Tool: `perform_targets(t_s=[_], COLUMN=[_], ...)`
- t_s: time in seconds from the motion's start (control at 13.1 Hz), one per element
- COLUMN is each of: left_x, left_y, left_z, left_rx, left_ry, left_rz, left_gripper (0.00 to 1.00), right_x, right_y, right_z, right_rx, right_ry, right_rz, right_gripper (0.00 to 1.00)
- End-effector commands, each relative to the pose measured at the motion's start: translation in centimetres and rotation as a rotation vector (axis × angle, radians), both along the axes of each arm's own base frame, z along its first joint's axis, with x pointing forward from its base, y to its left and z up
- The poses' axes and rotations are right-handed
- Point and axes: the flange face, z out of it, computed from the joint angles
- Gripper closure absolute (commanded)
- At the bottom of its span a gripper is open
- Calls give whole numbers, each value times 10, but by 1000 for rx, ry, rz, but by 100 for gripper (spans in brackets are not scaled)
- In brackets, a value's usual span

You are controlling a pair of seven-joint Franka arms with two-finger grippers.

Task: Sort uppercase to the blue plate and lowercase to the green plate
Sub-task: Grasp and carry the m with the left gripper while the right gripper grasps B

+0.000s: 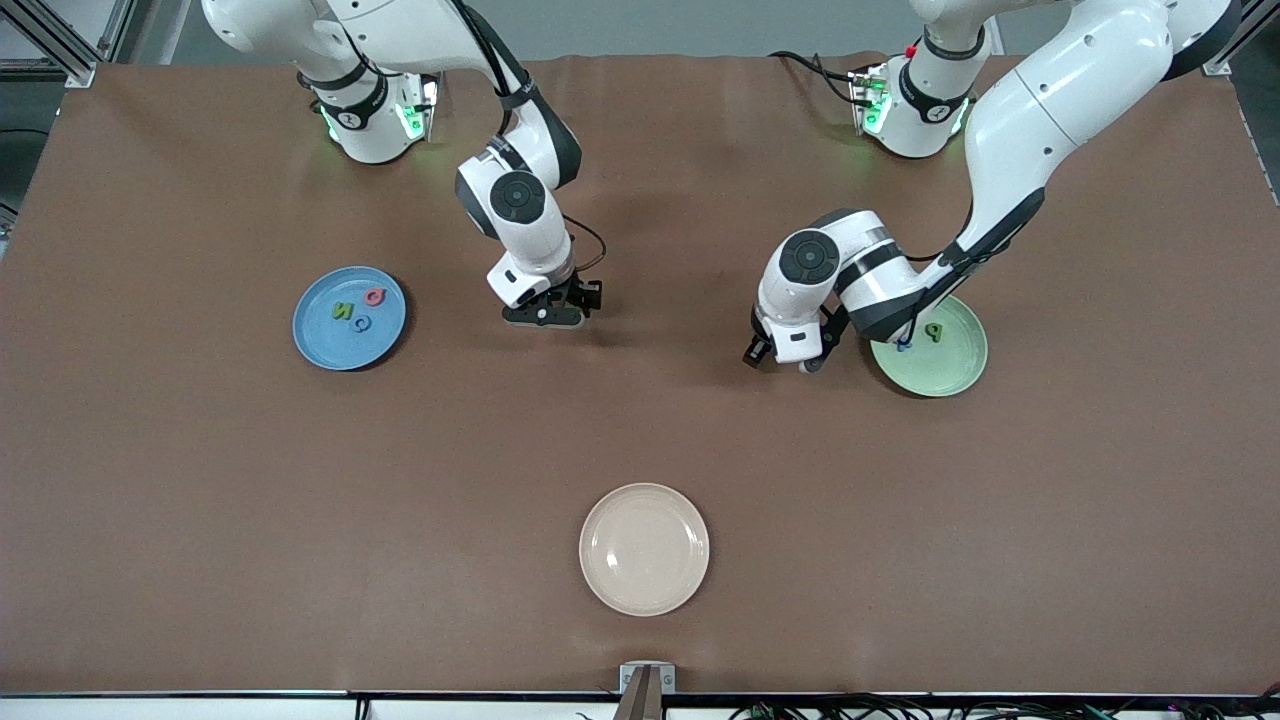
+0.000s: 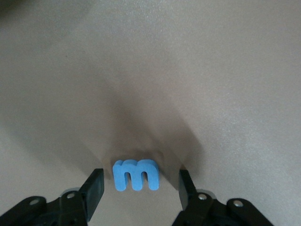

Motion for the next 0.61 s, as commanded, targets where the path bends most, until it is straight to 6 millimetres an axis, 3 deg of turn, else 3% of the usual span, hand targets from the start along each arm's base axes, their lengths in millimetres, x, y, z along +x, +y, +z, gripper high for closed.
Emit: perform_targets(t_s=[0.0,0.23,0.38,0.53], left_x=[-2,-2,1,5], left_y=[3,4,8,9], left_z=[-3,-5,-4,1], left_rx=[2,4,7,8], left_ry=[-13,-23,-28,-44], left_rz=[2,-10,-17,-18], left_gripper=[47,73,84,91], right_x=[-4,-6,-8,-8], right_y=[-1,0,2,2], right_z=[-4,-8,-13,-12], right_rx=[-10,-13,-18,-17], right_ry=[-6,-5,-2,-1], right_rz=[3,-8,-5,-31], right_gripper=[31,36,42,54])
